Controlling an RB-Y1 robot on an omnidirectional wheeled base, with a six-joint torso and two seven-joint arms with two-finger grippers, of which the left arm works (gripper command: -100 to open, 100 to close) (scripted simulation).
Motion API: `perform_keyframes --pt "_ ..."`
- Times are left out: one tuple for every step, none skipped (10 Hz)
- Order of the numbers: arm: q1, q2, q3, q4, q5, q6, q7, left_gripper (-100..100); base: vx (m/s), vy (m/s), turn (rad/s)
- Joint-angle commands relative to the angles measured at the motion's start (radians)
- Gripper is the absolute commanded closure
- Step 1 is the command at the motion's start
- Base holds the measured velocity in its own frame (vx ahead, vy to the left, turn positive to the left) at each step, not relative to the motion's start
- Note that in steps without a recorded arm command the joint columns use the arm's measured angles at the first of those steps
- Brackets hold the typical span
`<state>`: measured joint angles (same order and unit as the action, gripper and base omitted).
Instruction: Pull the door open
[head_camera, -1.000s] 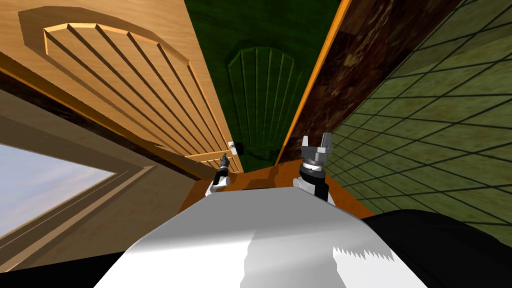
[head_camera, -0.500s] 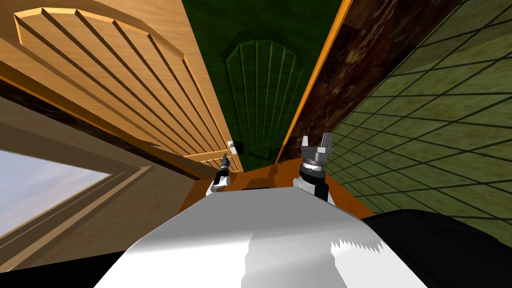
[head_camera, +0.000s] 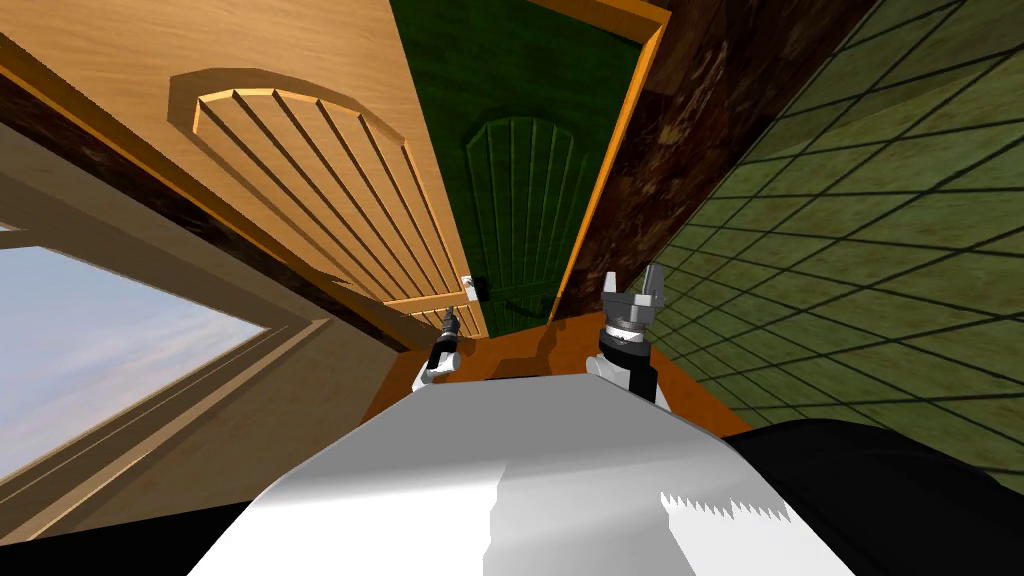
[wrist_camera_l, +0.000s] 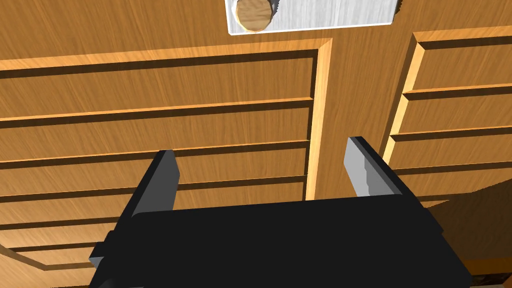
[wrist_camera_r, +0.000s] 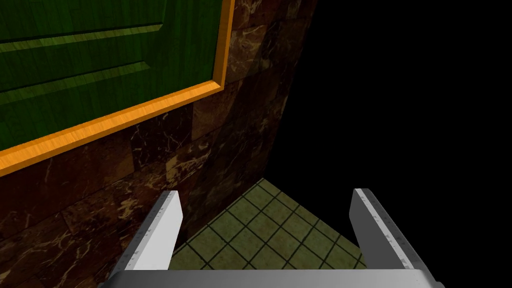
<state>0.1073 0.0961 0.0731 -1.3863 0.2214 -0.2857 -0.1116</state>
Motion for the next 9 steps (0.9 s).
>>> perform_keyframes --pt "-0.002 0.001 0.000 0.003 0.000 -0.001 0.000 -100 -0.207 -0.001 0.002" --pt "-0.004 0.001 0.001 0.005 0.000 -0.002 0.000 -100 -0.194 0.014 0.008" --pt "-0.005 0.002 0.001 0.008 0.000 -0.002 0.000 -100 -0.216 0.033 0.002" --pt "-0.008 0.002 0.002 0.012 0.000 -0.003 0.001 -100 -0.212 0.037 -0.002" --pt "-0.011 0.003 0.002 0.017 0.000 -0.005 0.001 -100 -0.202 0.018 -0.002" --pt "-0.014 0.004 0.003 0.021 0.001 -0.006 0.001 -100 -0.226 0.014 0.003" --pt "-0.016 0.005 0.004 0.025 0.001 -0.007 0.001 -100 -0.197 0.030 0.002" --pt "-0.019 0.006 0.004 0.030 0.001 -0.009 0.001 -100 -0.201 0.020 -0.002" --pt "-0.022 0.007 0.005 0.033 0.001 -0.010 0.002 -100 -0.193 0.003 0.000"
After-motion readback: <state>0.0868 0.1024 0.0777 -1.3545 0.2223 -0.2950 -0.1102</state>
